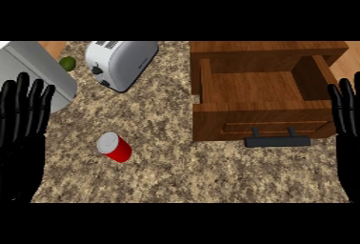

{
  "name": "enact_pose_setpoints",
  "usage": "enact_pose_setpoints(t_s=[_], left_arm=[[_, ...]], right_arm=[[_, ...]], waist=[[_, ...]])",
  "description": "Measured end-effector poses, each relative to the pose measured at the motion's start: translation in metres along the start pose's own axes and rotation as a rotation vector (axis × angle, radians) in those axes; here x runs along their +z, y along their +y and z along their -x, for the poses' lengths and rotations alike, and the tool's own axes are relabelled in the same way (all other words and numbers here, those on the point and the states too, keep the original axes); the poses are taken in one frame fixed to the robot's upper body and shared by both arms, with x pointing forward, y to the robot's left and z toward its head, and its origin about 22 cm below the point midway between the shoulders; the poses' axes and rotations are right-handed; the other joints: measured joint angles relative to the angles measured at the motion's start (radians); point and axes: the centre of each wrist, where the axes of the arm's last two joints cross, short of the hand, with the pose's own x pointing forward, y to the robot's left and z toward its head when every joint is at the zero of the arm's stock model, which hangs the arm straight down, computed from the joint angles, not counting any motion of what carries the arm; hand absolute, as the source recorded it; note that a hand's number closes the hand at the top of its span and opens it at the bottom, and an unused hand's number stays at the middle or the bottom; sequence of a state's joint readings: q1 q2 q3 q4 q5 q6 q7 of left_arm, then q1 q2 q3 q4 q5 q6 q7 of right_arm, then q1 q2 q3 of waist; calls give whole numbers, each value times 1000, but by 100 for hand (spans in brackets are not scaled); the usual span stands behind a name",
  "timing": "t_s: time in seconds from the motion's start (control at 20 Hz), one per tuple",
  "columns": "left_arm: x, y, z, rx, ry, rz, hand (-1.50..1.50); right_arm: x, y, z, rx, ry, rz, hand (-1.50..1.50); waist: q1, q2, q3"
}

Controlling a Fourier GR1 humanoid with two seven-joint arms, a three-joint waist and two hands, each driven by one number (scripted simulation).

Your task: Pick up the can, place it into the drawer and close the drawer

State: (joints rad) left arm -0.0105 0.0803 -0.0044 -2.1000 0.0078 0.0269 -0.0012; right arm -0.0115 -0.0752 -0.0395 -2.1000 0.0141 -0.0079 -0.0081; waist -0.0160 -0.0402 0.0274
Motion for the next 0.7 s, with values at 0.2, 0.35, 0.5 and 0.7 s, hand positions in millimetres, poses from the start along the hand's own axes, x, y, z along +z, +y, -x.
enact_pose_setpoints(t_s=[0.2, 0.35, 0.5, 0.7], left_arm=[[5, 11, -4, 42, -21, 105, -150], [15, 25, 1, 85, 65, 179, -150], [26, 42, 10, 88, 237, 170, -150], [26, 68, 7, 93, 355, 158, -150]], right_arm=[[-3, -1, -1, -15, -7, 12, -150], [6, -3, 2, -20, 58, 22, -150], [12, -8, 12, -11, 191, 70, -150], [16, -11, 15, -5, 276, 93, -150]], waist=[[13, 24, -18], [16, 33, -24], [21, 39, -26], [20, 39, -27]])
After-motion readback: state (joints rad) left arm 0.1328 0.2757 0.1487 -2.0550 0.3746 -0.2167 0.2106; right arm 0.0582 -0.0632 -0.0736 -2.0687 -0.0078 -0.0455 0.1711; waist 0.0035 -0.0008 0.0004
